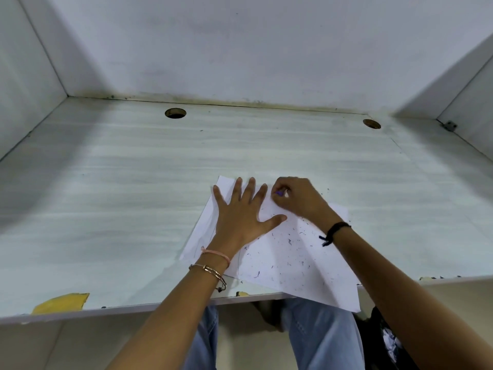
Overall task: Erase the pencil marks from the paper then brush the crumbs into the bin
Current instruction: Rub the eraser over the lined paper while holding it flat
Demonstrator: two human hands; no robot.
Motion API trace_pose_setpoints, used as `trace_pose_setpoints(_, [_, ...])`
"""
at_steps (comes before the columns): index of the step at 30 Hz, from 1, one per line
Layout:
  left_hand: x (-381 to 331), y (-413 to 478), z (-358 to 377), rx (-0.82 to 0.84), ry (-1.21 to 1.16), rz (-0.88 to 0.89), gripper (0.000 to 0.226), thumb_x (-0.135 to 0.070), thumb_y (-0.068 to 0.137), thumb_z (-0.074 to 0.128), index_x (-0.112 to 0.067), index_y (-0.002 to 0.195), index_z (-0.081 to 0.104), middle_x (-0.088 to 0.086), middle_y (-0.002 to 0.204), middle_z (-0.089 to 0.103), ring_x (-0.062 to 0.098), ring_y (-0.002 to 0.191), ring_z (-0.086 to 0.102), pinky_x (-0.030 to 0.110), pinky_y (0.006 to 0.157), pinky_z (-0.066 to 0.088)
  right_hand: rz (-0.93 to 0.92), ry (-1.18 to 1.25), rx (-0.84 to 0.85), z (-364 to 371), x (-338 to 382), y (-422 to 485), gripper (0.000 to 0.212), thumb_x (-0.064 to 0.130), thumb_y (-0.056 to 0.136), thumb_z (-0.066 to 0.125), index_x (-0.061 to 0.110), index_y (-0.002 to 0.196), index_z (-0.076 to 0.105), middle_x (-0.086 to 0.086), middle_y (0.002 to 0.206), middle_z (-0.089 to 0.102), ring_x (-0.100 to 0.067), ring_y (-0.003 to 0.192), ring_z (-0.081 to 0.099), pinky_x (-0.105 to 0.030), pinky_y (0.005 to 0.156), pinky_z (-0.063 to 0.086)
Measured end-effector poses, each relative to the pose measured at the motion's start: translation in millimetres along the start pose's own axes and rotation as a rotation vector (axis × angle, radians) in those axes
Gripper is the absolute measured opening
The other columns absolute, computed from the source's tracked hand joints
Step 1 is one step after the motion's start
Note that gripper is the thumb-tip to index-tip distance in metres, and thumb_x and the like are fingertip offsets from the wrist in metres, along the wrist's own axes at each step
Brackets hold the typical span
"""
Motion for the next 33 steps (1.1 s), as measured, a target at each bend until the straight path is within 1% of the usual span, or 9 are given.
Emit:
trace_pose_setpoints(3, [0.3, -1.4, -0.1, 0.02, -0.018, -0.004, 0.091, -0.086, 0.079, 0.016, -0.036, 0.154, 0.003, -0.005, 0.163, -0.008, 0.019, 0.149, -0.015, 0.068, 0.108, -0.016, 0.111, 0.006, -0.074, -19.1, -26.1, 14.0, 0.006, 0.01, 0.082, 0.062, 0.013, 0.079, 0.065, -0.005, 0.083, 0.067, -0.015, 0.071, 0.057, -0.014, 0.056, 0.04])
trace_pose_setpoints(6, [1.9, 1.2, 0.0, 0.037, -0.027, 0.002, 0.084, -0.079, 0.086, 0.015, -0.032, 0.155, 0.004, -0.006, 0.163, -0.007, 0.016, 0.149, -0.012, 0.065, 0.108, -0.015, 0.136, -0.016, -0.067, -19.9, -32.1, 15.4, 0.009, 0.009, 0.083, 0.06, 0.016, 0.078, 0.064, -0.003, 0.083, 0.065, -0.015, 0.07, 0.055, -0.019, 0.057, 0.041])
trace_pose_setpoints(11, [5.4, 4.5, -6.4, -0.05, -0.059, 0.029, 0.052, -0.041, 0.104, 0.011, -0.027, 0.153, 0.021, -0.007, 0.162, 0.014, 0.01, 0.149, 0.005, 0.057, 0.115, -0.002, 0.021, 0.132, -0.22, -27.8, -9.3, -15.6, 0.007, 0.013, 0.087, 0.06, 0.016, 0.083, 0.064, 0.004, 0.085, 0.064, -0.008, 0.071, 0.056, -0.007, 0.064, 0.041])
trace_pose_setpoints(14, [10.0, 8.4, -10.2, -0.074, -0.222, 0.013, 0.045, -0.02, 0.105, 0.026, -0.023, 0.15, 0.031, -0.008, 0.16, 0.022, 0.007, 0.148, 0.011, 0.048, 0.117, -0.005, -0.065, 0.254, -0.114, -7.0, 10.4, -36.7, 0.004, 0.014, 0.09, 0.06, 0.015, 0.087, 0.063, 0.004, 0.088, 0.064, -0.005, 0.074, 0.06, -0.01, 0.066, 0.045])
trace_pose_setpoints(16, [13.1, 9.8, -15.8, -0.087, -0.415, 0.0, 0.046, -0.009, 0.103, 0.03, -0.018, 0.147, 0.039, -0.005, 0.157, 0.029, 0.008, 0.147, 0.015, 0.04, 0.117, -0.008, -0.114, 0.268, -0.045, 12.7, 16.4, -47.4, 0.005, 0.014, 0.092, 0.058, 0.015, 0.088, 0.062, 0.003, 0.088, 0.064, -0.011, 0.076, 0.059, -0.018, 0.069, 0.046])
trace_pose_setpoints(18, [16.8, 9.7, -23.8, -0.121, -0.643, -0.004, 0.046, -0.001, 0.101, 0.032, -0.014, 0.142, 0.045, 0.0, 0.154, 0.037, 0.011, 0.146, 0.021, 0.031, 0.117, -0.007, -0.117, 0.276, -0.064, 23.6, 14.0, -51.4, 0.006, 0.014, 0.092, 0.058, 0.016, 0.088, 0.061, 0.004, 0.087, 0.063, -0.014, 0.075, 0.057, -0.021, 0.07, 0.045])
trace_pose_setpoints(21, [23.5, 4.4, -30.7, -0.13, -0.721, 0.004, 0.044, 0.001, 0.102, 0.03, -0.012, 0.14, 0.047, 0.003, 0.152, 0.039, 0.013, 0.145, 0.025, 0.026, 0.115, -0.008, -0.06, 0.33, -0.124, 20.7, 7.5, -44.8, 0.007, 0.011, 0.092, 0.057, 0.014, 0.087, 0.061, 0.008, 0.084, 0.064, -0.002, 0.074, 0.057, -0.011, 0.071, 0.042])
trace_pose_setpoints(28, [49.6, -25.5, -29.1, -0.082, -0.492, 0.005, 0.038, -0.012, 0.103, 0.038, -0.02, 0.137, 0.053, -0.006, 0.153, 0.038, 0.006, 0.145, 0.023, 0.036, 0.116, -0.009, 0.013, 0.317, -0.13, 6.3, -2.1, -25.6, 0.005, 0.008, 0.091, 0.058, 0.009, 0.09, 0.063, 0.009, 0.085, 0.062, 0.008, 0.071, 0.056, -0.003, 0.059, 0.04])
trace_pose_setpoints(33, [54.4, -39.4, -25.7, -0.021, -0.293, 0.039, 0.044, -0.031, 0.105, 0.031, -0.033, 0.149, 0.033, -0.007, 0.161, 0.017, 0.005, 0.148, 0.007, 0.038, 0.117, -0.01, 0.024, 0.367, -0.074, 15.4, 21.3, -29.3, 0.008, 0.009, 0.083, 0.067, 0.013, 0.089, 0.07, 0.003, 0.093, 0.067, 0.004, 0.073, 0.058, -0.002, 0.067, 0.041])
Point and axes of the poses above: each hand's wrist, its own y-axis towards the middle knuckle, its own z-axis out of the palm, x = y × z, the point moved 7 cm from there along y, towards the middle knuckle
